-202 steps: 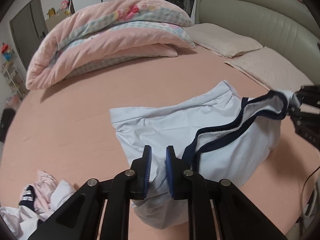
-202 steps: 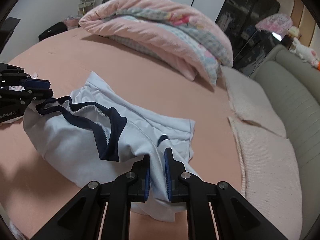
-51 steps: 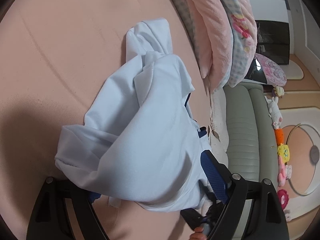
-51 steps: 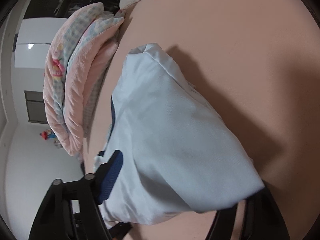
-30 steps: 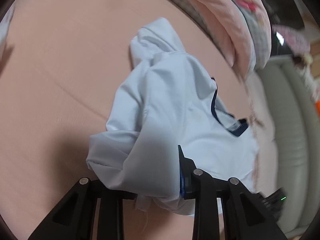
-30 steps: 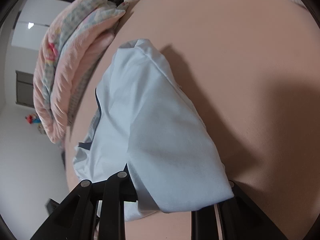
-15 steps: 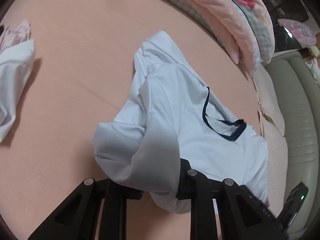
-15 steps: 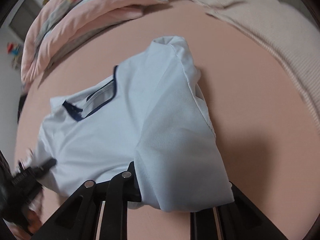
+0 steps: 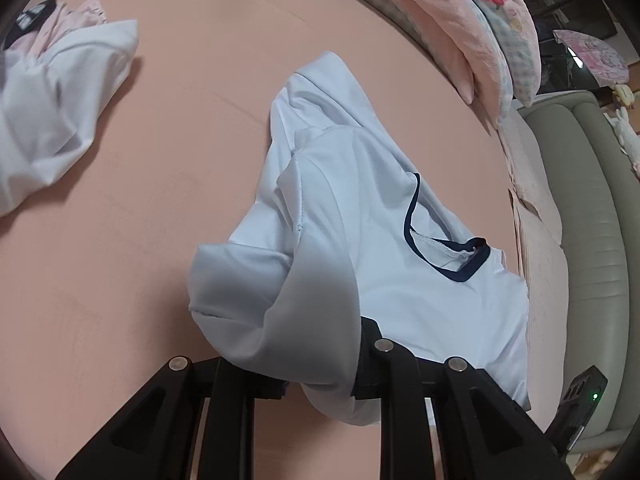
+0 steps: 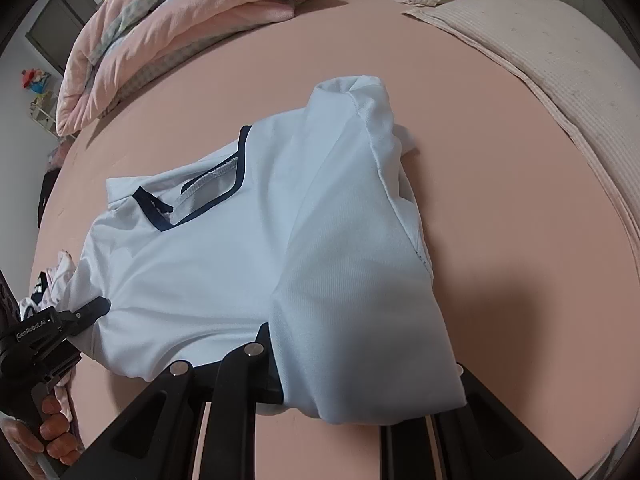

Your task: Fold clothes

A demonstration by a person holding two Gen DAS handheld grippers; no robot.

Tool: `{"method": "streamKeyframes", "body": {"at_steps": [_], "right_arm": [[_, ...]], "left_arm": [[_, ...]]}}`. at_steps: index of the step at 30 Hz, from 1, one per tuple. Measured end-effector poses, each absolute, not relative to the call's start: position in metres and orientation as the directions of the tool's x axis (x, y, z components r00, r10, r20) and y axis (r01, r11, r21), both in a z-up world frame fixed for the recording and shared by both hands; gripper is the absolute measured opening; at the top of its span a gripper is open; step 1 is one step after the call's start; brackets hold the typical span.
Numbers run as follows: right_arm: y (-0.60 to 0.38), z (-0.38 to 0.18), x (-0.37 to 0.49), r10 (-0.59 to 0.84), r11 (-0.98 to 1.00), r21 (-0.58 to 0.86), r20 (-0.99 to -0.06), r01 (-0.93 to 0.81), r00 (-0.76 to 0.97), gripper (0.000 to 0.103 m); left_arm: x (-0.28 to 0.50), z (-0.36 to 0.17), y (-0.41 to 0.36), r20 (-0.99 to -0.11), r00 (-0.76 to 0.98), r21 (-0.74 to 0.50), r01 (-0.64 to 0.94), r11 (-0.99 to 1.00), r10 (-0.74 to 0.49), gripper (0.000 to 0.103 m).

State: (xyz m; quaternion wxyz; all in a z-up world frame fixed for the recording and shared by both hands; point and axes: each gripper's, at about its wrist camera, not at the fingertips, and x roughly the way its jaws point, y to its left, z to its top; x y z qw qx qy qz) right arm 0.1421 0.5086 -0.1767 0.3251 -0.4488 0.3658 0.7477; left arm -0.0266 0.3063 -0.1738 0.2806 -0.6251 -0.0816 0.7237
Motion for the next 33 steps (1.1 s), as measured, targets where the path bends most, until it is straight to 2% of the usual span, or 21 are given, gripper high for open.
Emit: {"method": "streamKeyframes", "body": {"at_steps": [12, 17, 23, 33], "right_arm": [[0.465, -0.165, 0.169, 0.136, -0.554, 0.243, -0.917, -0.796, -0.375, 0.015], [0.45, -0.163, 0.175, 0.13, -0.586, 0.214, -0.927, -0.781, -0.352, 0.015], [0.438, -0.158, 0.171, 0.144, -0.634, 0.163, -0.936, -0.756, -0.322, 0.015], [0.431, -0.163, 0.165, 0.131, -0.613, 0.176, -0.939, -0.77, -0.319, 0.015]], "left_arm": [[0.004, -0.157, 0.271, -0.861, -0.009, -0.468, -0.381, -0.798, 0.509, 0.018], [0.025, -0.156, 0.261, -0.876, -0.021, -0.427, -0.43, -0.795, 0.482, 0.018], [0.028, -0.164, 0.279, -0.872, -0.014, -0.44, -0.417, -0.795, 0.49, 0.018], [0.025, -0.173, 0.306, -0.872, -0.016, -0.433, -0.441, -0.786, 0.49, 0.018]]}}
